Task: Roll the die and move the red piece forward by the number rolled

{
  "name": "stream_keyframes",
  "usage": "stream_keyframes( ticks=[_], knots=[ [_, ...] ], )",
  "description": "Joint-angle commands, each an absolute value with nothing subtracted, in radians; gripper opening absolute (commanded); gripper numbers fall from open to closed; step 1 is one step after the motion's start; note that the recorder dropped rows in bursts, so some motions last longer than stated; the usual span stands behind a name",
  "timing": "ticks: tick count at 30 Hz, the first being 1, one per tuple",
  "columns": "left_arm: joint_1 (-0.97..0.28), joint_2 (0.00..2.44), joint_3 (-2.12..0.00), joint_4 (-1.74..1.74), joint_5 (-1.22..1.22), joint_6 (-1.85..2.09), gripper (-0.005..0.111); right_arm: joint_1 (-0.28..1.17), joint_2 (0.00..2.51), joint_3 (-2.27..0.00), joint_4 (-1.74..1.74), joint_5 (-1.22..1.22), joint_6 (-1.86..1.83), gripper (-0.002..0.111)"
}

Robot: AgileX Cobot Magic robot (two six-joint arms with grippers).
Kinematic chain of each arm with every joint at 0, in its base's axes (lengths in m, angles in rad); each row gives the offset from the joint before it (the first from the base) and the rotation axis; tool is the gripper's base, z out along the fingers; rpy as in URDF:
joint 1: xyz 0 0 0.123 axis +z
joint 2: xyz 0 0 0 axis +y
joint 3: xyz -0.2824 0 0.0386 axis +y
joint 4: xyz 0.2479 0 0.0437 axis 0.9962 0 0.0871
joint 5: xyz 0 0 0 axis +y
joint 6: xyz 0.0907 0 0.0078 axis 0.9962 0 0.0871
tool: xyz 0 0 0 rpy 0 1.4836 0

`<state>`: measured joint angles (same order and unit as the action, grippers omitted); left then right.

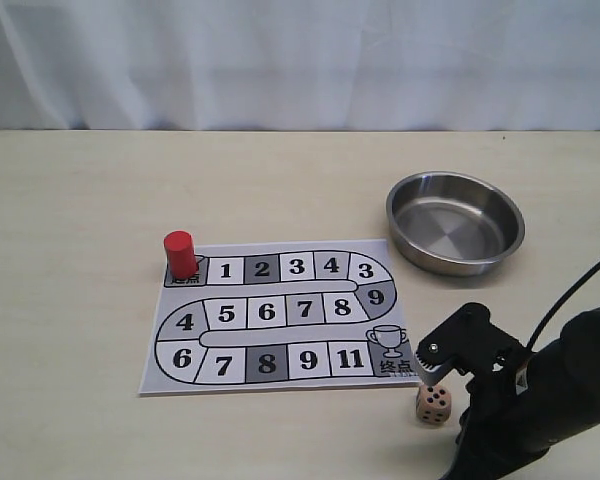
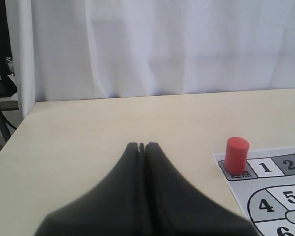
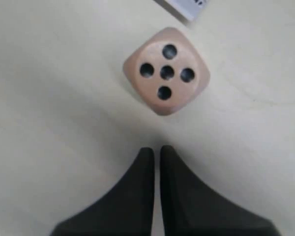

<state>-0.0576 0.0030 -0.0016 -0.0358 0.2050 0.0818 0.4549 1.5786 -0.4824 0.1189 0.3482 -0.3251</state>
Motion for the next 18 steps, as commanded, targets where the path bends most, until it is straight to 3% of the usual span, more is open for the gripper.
stream_keyframes(
  ticks=[1,10,18],
  knots=[
    [-0.058,0.000,0.000,-0.039,0.196,0.085,0.000,0.457,1.581,-0.488,0.111,0.338,-0.320,0.004],
    [-0.058,0.000,0.000,-0.037,0.196,0.085,0.000,0.457,1.553,-0.490,0.111,0.364,-0.320,0.004],
    [-0.058,0.000,0.000,-0.037,0.196,0.085,0.000,0.457,1.495,-0.619,0.111,0.624,-0.320,0.004]
  ],
)
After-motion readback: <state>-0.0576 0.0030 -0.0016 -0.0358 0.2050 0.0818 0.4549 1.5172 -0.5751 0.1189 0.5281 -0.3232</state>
